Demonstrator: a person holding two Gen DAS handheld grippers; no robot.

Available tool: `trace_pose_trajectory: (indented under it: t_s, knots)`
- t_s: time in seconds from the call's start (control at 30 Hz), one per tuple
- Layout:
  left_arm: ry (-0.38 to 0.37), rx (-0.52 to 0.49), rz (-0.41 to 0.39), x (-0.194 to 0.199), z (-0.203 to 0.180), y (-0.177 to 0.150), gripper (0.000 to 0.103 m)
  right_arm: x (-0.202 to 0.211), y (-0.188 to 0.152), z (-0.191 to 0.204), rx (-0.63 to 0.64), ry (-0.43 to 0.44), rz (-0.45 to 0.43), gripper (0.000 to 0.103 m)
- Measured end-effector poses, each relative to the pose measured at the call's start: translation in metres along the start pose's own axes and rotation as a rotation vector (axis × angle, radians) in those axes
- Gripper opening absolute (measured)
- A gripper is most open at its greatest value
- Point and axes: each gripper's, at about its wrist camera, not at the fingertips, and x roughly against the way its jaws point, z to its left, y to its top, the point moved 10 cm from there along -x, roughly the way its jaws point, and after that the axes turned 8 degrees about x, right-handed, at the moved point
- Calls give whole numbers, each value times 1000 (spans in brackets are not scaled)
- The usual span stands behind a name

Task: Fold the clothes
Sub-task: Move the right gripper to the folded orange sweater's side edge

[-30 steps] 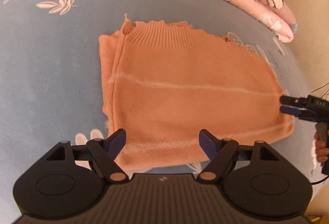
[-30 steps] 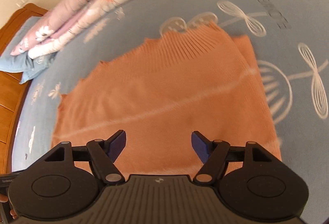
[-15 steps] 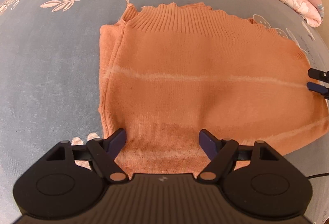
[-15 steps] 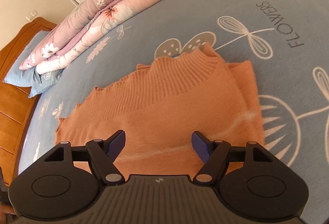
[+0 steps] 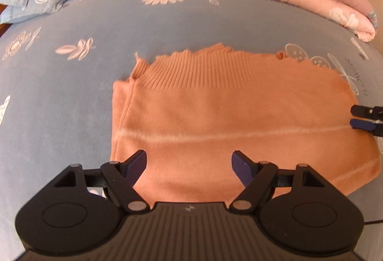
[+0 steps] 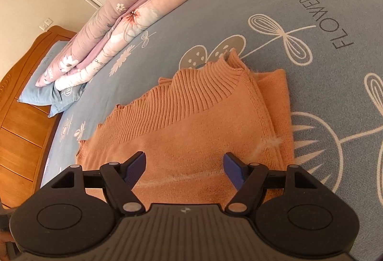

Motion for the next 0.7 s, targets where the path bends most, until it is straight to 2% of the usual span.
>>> trace_pose_trajectory:
  t_s: [0.07,0.17,0.27,0.37,0.43,0.53,0.63,0.7]
  knots:
    - [-19,-57,-48,-7,-12,13,79,0,-1,1,8,-2,1,77]
    - [-24,-83,-36,-34,-21,18,79,1,-1,2,20,-7,5,77]
    - [0,-31,12,-59,-1,12,79,2,-2,3,33,-12,9,77]
    - [-37,96,38,-63,30,5,81,6,-5,3,34,-22,9,77]
    - [-8,79,38,-59,42,7,79,9,-7,2,30,-34,9,77]
    - [-59,101,15,-46,44,20,78,14,-7,7,19,-69,13,77]
    - [-126,52,-56,-42,33,46,80,23,-3,24,42,-80,-16,77]
    - [-150,40,-68,-53,26,61,81,27,1,34,60,-89,-36,77]
